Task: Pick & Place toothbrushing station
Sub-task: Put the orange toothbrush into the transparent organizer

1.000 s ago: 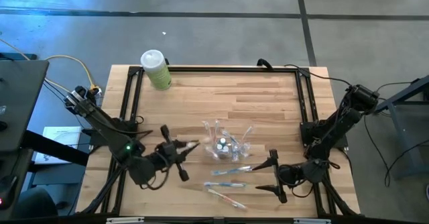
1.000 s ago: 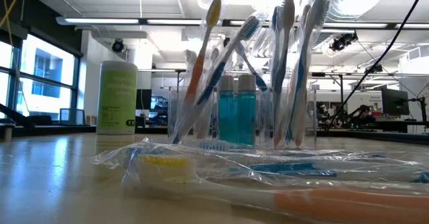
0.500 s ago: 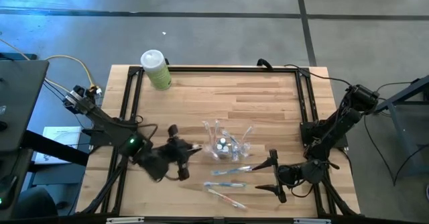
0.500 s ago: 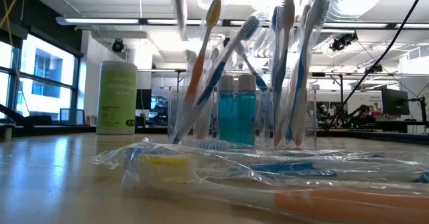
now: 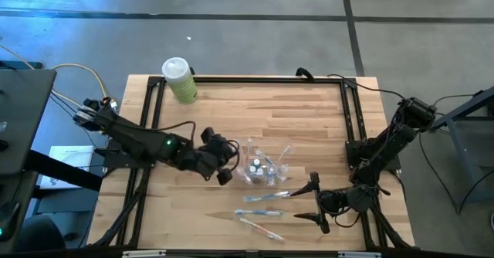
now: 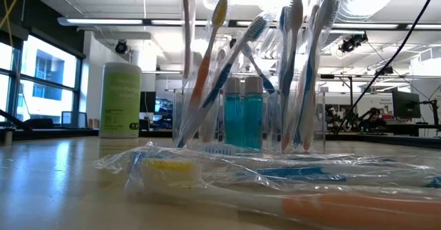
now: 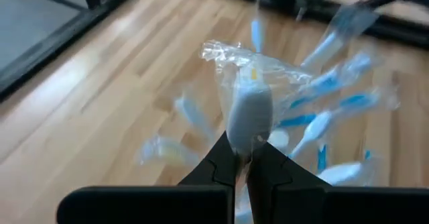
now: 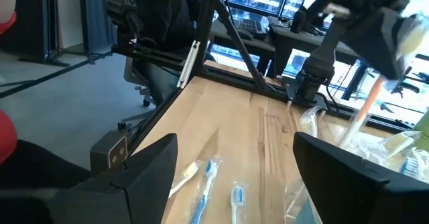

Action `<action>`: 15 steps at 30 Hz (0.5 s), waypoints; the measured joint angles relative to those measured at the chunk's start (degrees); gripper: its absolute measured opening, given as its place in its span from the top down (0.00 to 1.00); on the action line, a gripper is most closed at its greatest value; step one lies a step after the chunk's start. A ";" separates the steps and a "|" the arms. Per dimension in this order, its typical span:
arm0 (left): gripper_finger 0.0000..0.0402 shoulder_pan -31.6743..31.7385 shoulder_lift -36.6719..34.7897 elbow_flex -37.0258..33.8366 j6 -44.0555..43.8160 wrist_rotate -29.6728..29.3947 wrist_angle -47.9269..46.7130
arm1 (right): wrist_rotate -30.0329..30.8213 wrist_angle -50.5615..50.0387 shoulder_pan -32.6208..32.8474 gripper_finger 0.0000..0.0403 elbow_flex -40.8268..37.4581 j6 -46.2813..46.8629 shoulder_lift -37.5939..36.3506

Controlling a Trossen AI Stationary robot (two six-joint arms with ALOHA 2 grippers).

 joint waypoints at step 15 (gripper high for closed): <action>0.99 0.11 0.08 -5.41 -0.71 0.91 6.33 | -0.17 -1.13 -1.27 0.28 0.00 1.50 0.00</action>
